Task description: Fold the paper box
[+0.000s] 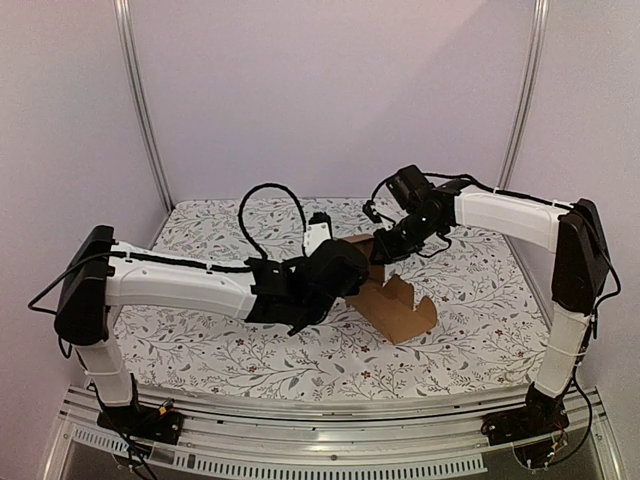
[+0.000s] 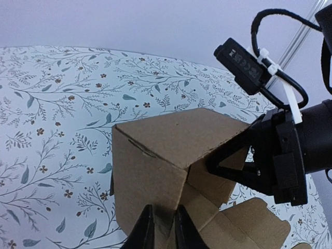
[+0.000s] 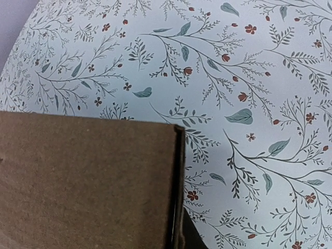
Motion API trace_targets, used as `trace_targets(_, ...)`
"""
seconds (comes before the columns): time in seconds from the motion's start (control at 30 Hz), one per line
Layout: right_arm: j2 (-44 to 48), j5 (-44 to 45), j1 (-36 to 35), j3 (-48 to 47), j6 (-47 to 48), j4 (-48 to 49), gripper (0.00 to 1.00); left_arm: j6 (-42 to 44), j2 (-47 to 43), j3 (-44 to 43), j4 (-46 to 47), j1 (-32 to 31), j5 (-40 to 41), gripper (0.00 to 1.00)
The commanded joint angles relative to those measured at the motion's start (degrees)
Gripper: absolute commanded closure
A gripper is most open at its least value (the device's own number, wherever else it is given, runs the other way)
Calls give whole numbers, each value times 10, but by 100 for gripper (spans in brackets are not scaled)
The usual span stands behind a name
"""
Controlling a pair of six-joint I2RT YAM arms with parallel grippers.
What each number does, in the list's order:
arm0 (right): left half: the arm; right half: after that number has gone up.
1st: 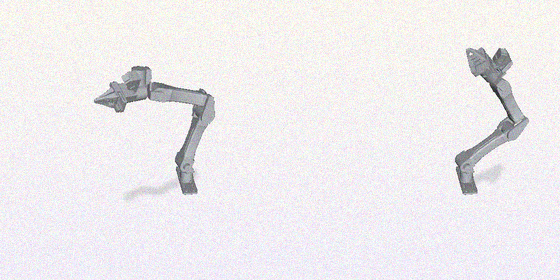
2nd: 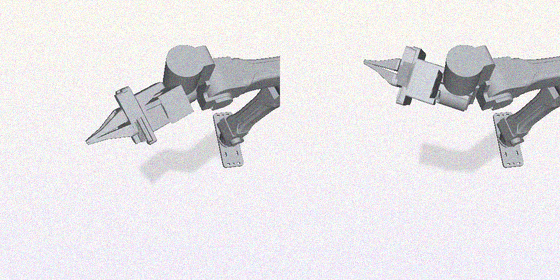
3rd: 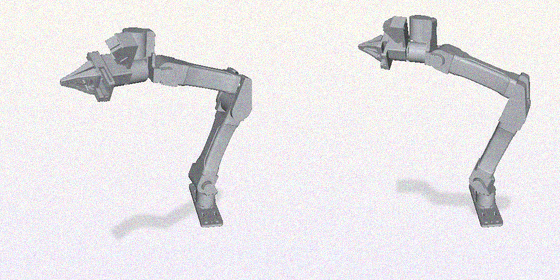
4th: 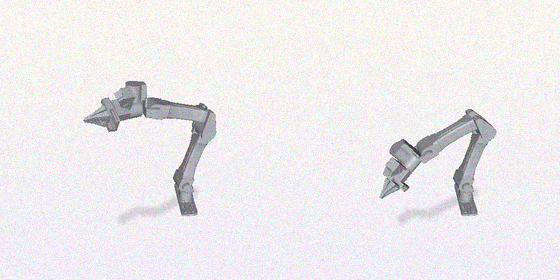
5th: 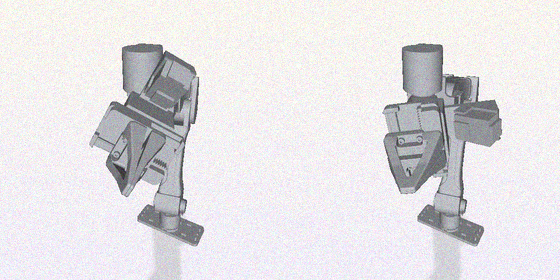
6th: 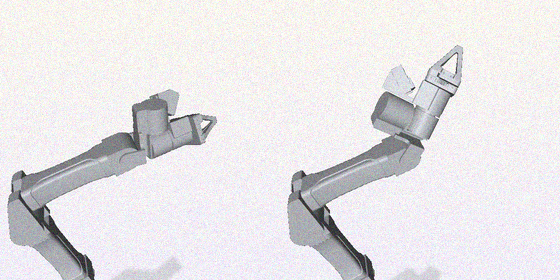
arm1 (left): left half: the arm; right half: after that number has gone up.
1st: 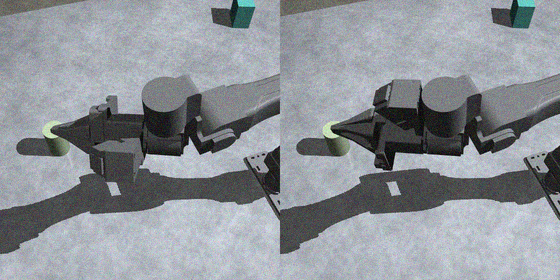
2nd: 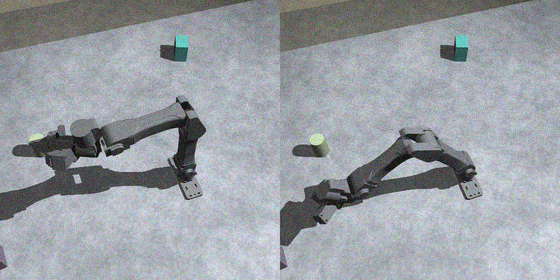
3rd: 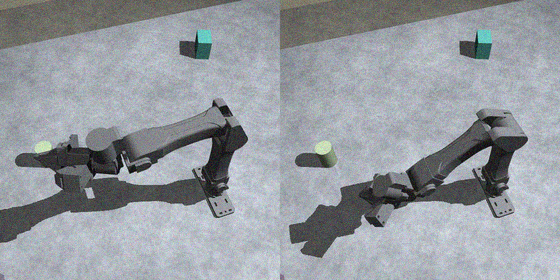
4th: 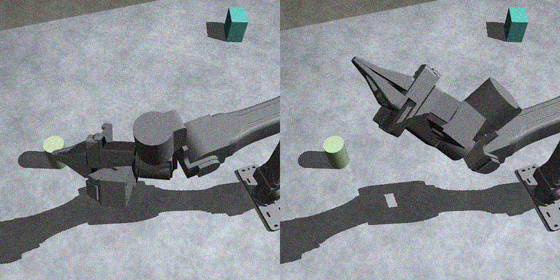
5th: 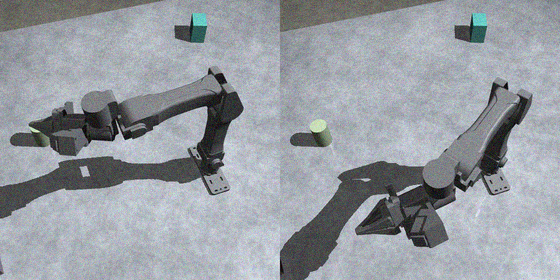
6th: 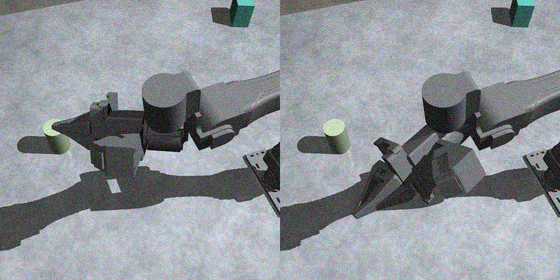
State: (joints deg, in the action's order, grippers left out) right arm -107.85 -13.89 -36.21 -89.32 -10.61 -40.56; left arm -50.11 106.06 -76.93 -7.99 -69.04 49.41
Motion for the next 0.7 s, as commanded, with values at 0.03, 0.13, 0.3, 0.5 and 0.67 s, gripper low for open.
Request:
trace_targets(0.03, -4, 81, -3, -21, -18, 6, 90, -13, -3, -12, 20, -10, -23, 79)
trace_targets(0.13, -3, 80, -2, -24, -4, 5, 93, -6, -25, 1, 18, -13, -30, 74)
trace_targets(0.3, 5, 54, 5, -16, 43, 1, 95, 22, -99, 55, 18, -17, -68, 62)
trace_targets(0.5, 16, -33, 15, 1, 133, -26, 95, 74, -232, 186, 13, -11, -50, 37)
trace_targets(0.67, 45, -145, 15, 20, 178, -43, 93, 92, -278, 297, 54, 106, -190, 32)
